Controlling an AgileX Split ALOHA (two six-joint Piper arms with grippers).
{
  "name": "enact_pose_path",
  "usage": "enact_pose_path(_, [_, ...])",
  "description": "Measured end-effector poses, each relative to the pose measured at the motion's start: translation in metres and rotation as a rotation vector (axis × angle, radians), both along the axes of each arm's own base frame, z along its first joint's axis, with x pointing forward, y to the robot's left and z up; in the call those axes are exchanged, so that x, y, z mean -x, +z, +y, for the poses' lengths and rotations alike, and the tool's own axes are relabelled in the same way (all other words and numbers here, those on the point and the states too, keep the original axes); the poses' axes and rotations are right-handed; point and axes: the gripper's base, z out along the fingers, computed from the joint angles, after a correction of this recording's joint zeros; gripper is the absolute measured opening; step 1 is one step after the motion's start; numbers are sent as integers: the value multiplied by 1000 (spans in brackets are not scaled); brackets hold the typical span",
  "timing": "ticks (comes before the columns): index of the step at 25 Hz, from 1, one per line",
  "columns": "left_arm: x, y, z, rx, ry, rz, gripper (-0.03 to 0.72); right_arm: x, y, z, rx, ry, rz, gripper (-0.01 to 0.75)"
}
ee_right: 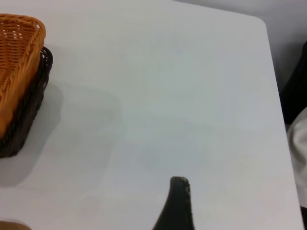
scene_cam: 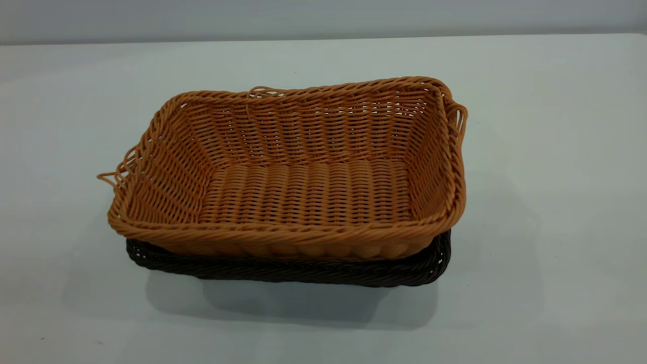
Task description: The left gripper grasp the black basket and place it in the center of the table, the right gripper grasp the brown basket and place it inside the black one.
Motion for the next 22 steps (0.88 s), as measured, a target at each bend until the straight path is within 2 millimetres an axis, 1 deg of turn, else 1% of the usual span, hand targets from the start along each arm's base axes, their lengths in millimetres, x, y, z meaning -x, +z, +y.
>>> enact_pose_path(5, [0, 0, 0, 0, 0, 0, 563, -1, 0, 3, -122, -36, -3, 584])
enact_pose_path(9, [0, 0, 0, 0, 0, 0, 563, -1, 0, -1, -192, -151, -2, 584])
enact_pose_path(13, [0, 0, 0, 0, 0, 0, 563, -1, 0, -5, -199, -213, -6, 584])
enact_pose_path(22, [0, 0, 0, 0, 0, 0, 563, -1, 0, -5, -166, -191, -6, 584])
